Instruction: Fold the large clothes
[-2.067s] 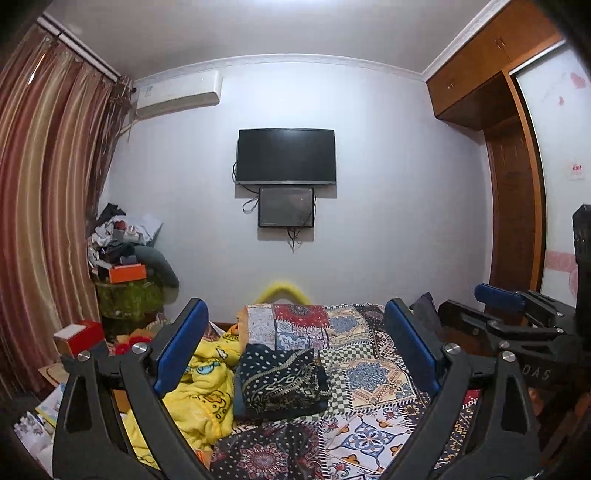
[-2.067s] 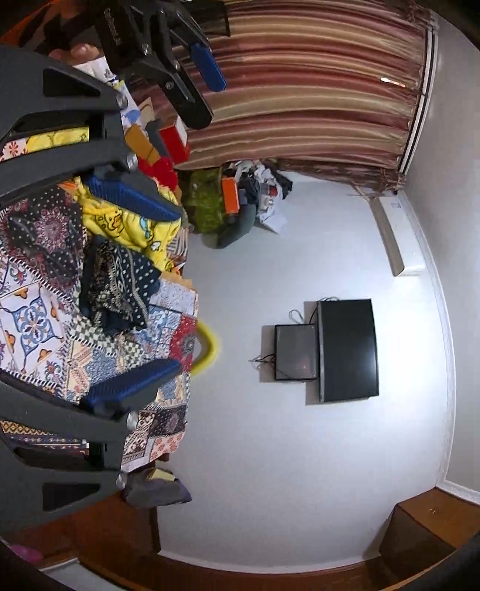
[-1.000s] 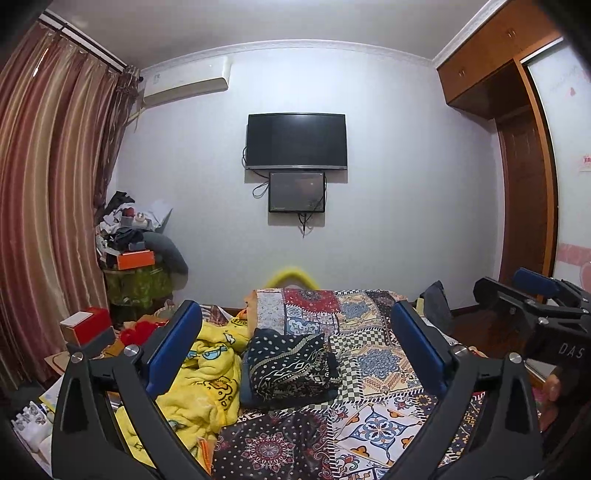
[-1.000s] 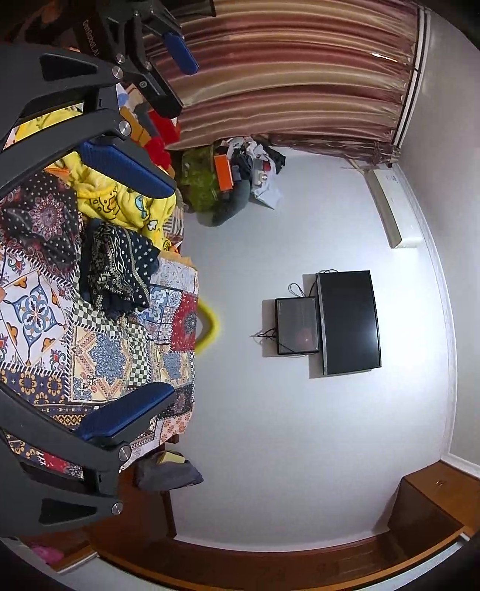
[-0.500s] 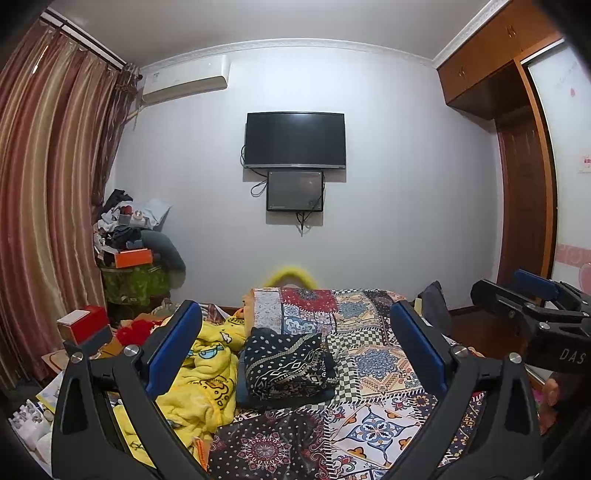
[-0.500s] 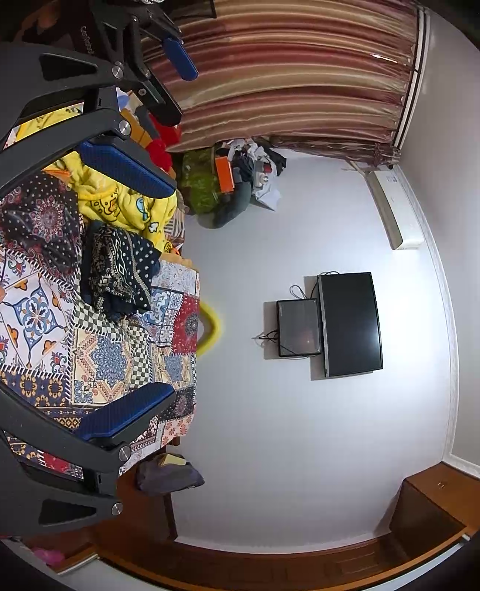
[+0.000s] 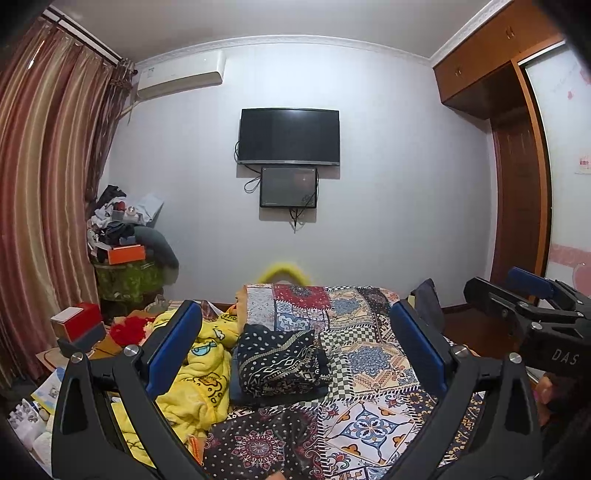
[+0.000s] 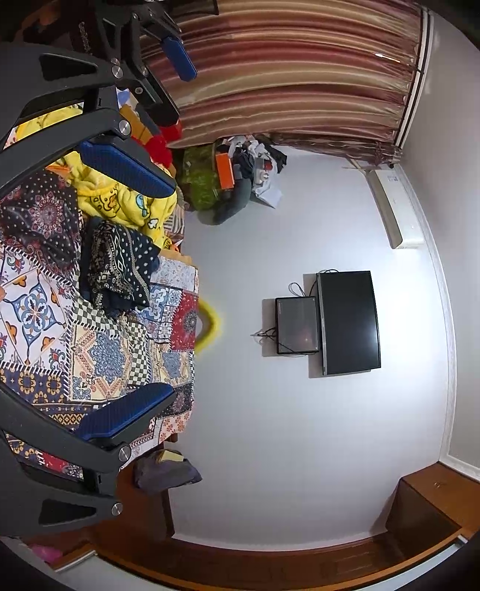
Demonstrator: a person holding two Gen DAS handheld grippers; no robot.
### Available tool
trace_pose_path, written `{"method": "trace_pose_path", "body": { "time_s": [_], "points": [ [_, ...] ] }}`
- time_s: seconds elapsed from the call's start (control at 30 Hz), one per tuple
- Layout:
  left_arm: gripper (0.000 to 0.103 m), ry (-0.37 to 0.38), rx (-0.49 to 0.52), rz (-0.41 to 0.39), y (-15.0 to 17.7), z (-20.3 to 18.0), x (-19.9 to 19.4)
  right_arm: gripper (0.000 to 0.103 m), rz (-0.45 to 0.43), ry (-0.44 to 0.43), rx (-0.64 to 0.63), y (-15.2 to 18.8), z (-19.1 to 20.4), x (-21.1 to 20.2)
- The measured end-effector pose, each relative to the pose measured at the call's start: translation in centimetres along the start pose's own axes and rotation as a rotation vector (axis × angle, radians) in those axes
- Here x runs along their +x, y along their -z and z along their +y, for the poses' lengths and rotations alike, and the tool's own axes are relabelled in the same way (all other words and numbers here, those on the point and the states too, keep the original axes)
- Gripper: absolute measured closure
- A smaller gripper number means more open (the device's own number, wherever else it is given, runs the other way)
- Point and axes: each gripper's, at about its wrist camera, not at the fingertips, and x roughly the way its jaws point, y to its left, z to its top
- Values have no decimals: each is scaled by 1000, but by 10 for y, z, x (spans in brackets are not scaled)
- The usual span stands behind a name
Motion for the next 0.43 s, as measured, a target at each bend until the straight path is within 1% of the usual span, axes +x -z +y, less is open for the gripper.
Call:
{"method": "trace_pose_path", "body": {
  "time_s": [0.43],
  "points": [
    [1,10,-6,2,0,1,0,3,6,5,-17,-1,0,3]
  ]
}}
